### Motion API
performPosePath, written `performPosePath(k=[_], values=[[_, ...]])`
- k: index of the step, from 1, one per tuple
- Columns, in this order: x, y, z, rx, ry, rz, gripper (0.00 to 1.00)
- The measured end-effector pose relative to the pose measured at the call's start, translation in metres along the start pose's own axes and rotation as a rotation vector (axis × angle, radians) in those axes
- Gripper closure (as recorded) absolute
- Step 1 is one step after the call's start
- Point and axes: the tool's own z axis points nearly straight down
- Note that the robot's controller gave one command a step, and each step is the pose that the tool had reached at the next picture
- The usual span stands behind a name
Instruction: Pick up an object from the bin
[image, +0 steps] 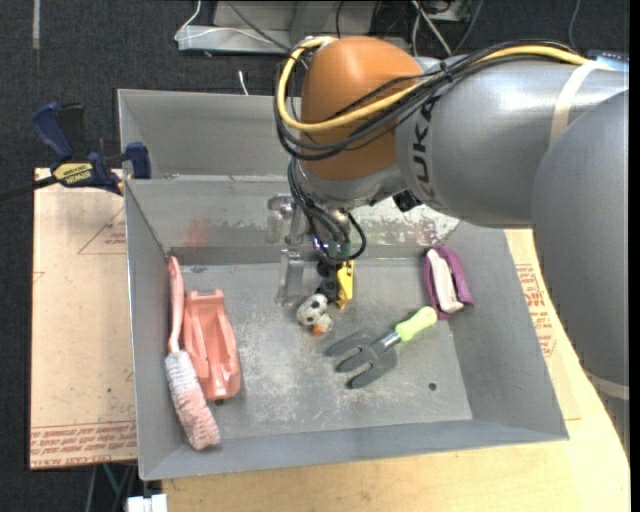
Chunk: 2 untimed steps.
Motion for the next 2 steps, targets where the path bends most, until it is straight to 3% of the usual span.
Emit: performPosePath(k=[1, 2], values=[[-0.002, -0.001, -0.005, -0.001, -0.008, 0.002, 0.00], [0.005, -0.086, 0.101, 0.000, -0.010, -0.323, 0.00]])
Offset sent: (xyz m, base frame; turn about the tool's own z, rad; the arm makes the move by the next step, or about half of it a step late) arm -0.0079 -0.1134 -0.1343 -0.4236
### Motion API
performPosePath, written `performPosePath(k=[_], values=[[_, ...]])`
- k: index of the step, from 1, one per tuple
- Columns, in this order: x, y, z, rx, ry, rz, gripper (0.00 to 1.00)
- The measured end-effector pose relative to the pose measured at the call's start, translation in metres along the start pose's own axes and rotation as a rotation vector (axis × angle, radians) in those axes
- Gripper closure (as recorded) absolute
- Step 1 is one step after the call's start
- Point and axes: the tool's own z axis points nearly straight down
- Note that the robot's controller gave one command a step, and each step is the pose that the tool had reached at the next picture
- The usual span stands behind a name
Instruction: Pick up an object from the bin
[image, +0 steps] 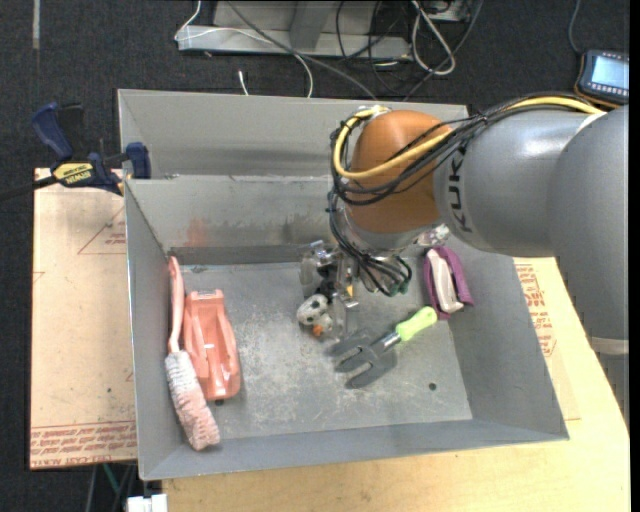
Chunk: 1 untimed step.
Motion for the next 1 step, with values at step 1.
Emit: performPosePath(k=[1], values=[[0.0187, -0.0041, -0.0545, -0.001, -0.010, 0.088, 0.00]])
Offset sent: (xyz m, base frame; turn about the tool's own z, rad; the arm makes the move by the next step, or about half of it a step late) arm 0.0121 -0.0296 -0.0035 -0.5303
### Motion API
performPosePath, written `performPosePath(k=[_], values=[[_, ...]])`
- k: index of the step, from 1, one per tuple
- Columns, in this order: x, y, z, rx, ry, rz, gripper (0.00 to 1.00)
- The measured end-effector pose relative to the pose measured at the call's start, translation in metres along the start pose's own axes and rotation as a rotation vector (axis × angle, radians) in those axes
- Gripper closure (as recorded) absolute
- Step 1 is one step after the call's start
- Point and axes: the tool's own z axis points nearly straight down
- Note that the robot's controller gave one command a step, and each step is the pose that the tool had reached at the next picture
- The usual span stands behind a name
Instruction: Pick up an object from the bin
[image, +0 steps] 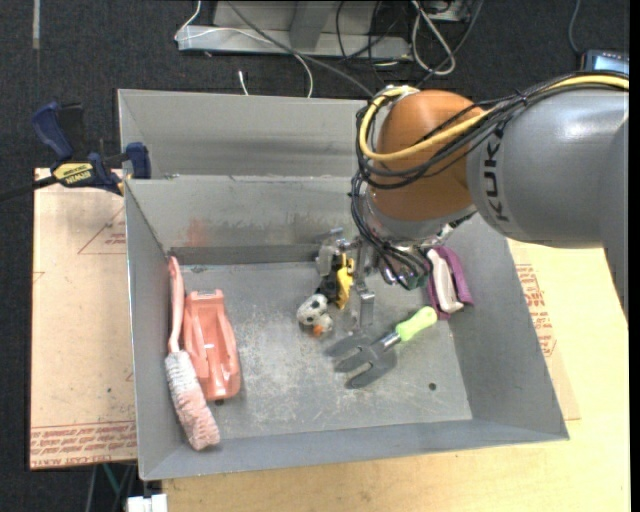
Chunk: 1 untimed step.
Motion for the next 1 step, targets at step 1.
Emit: performPosePath(k=[1], values=[[-0.0230, -0.0254, 0.0593, -0.004, 0.013, -0.614, 0.00]])
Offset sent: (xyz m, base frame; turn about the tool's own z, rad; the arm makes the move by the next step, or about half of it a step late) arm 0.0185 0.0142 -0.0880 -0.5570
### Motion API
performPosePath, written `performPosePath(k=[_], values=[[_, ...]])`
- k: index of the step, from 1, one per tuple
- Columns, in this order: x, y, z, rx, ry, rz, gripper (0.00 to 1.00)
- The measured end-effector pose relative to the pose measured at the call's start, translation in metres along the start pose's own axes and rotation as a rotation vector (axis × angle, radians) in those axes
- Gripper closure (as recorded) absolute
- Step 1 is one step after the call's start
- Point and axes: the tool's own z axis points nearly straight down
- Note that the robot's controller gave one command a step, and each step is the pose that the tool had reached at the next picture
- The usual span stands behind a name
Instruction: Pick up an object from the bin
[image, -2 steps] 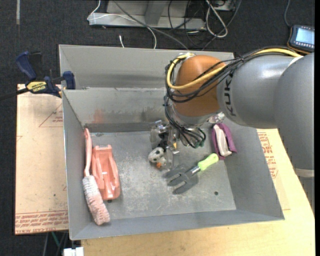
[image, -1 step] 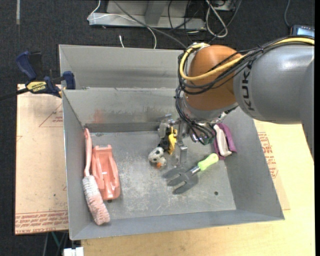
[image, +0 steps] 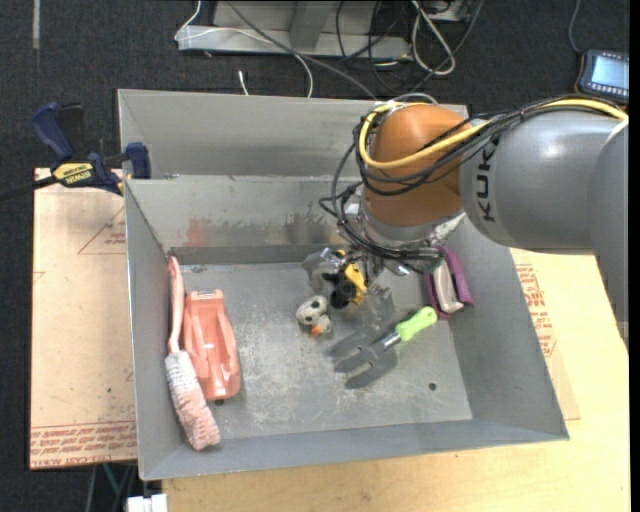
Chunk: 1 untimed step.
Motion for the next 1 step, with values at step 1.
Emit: performPosePath(k=[1], values=[[-0.0194, 0.0302, 0.0287, 0.006, -0.015, 0.058, 0.00]])
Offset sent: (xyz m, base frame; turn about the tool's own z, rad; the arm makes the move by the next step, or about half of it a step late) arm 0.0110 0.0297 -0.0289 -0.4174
